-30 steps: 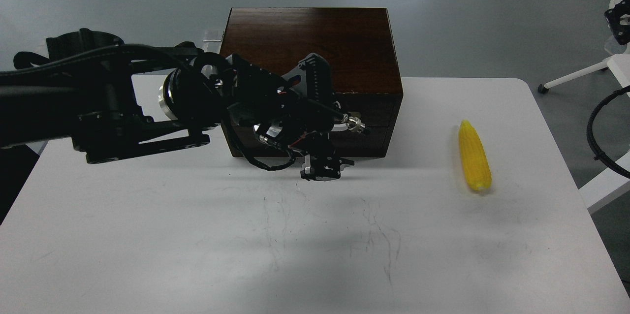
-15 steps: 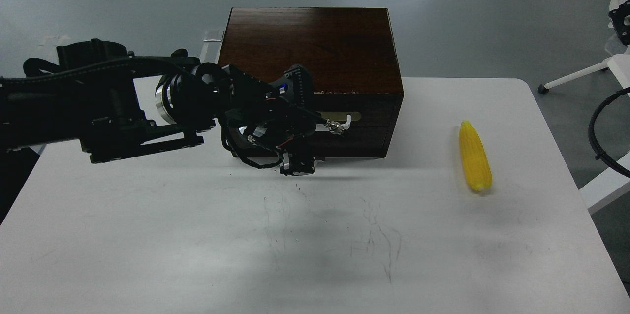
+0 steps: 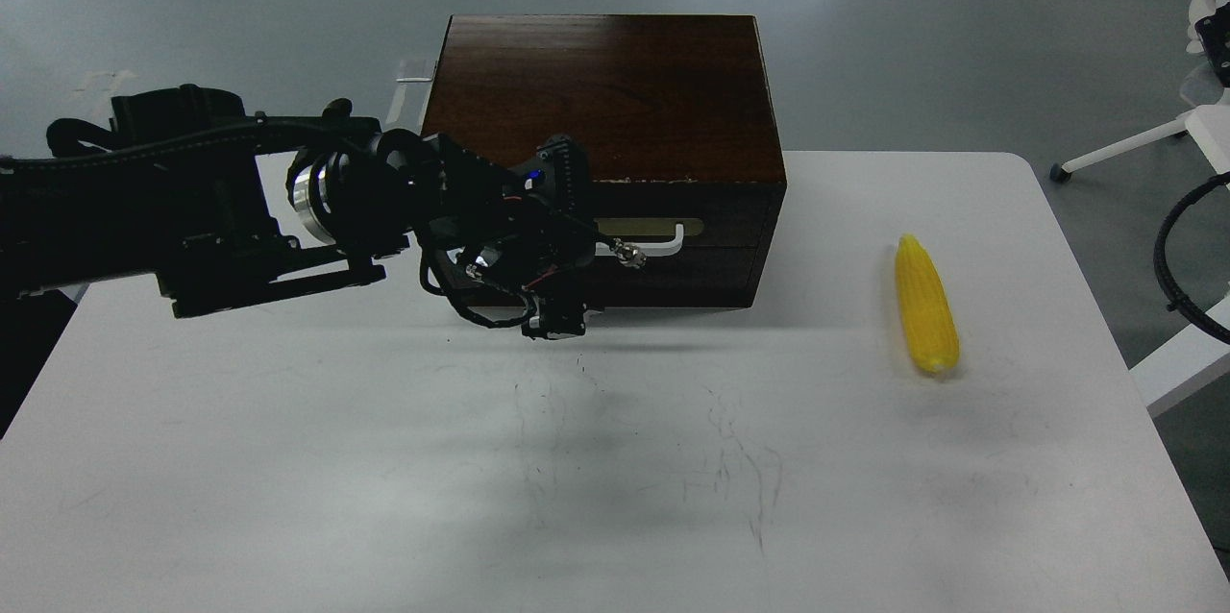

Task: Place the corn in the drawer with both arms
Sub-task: 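Pull the drawer outward toward the robot with the left hand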

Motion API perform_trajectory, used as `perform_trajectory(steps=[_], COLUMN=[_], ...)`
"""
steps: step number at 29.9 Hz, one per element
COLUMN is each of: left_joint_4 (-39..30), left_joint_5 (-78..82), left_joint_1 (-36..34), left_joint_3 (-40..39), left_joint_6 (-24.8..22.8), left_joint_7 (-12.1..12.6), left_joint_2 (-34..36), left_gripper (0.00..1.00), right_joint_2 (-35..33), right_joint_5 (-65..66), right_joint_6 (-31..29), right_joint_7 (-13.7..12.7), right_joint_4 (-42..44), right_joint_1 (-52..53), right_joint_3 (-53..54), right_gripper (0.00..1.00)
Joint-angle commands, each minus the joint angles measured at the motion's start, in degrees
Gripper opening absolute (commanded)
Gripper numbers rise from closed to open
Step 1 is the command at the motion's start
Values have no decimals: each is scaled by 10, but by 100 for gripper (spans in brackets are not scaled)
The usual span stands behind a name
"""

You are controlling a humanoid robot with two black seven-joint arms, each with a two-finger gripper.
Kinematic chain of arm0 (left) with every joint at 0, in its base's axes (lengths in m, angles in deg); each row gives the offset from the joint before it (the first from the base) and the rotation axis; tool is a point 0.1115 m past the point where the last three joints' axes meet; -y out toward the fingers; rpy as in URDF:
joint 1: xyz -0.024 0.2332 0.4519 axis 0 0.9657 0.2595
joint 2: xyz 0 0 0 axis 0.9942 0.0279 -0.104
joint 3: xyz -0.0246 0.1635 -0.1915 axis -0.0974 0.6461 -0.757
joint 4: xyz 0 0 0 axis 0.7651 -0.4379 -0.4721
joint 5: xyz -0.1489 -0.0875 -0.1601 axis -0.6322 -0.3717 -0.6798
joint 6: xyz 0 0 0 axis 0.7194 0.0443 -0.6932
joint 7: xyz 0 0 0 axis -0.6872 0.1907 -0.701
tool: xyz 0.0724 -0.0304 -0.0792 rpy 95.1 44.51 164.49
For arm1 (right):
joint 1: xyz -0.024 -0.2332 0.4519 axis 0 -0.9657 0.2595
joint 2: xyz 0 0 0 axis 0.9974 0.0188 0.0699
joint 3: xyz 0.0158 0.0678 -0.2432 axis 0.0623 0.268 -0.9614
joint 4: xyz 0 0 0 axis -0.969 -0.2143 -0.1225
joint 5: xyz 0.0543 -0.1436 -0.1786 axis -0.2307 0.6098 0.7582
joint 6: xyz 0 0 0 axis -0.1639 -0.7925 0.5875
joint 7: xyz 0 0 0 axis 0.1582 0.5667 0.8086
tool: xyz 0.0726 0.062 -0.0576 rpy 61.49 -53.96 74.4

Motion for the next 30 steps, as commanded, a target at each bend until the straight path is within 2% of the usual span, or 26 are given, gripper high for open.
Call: perform_trajectory(steps=[1,5,9,13,20,30], left_joint_4=[-4,-5,-5,-12,-60,-106], left_joint_5=[0,0,0,0,0,0], left_joint_1=[0,-1,-9,-5,-8,-11], left_joint_3=[9,9,9,9,13,13], left_joint_6=[0,0,0,0,0,0], left_joint_7=[-1,-4,-39,-43,-52,-53], left_joint_2=[-2,-5,-6,-3,2,9], left_gripper=[84,83,70,64,64,64], right_joint_2=[-1,0,0,0,0,0], right_joint_5=[0,0,0,0,0,0], right_joint_6=[0,0,0,0,0,0], right_joint_7=[0,0,0,0,0,0], right_joint_4=[0,12,13,13,14,14], right_joint_1=[0,0,-1,0,0,1], right_joint_3=[1,1,0,1,0,0], right_gripper=[100,100,100,100,100,100])
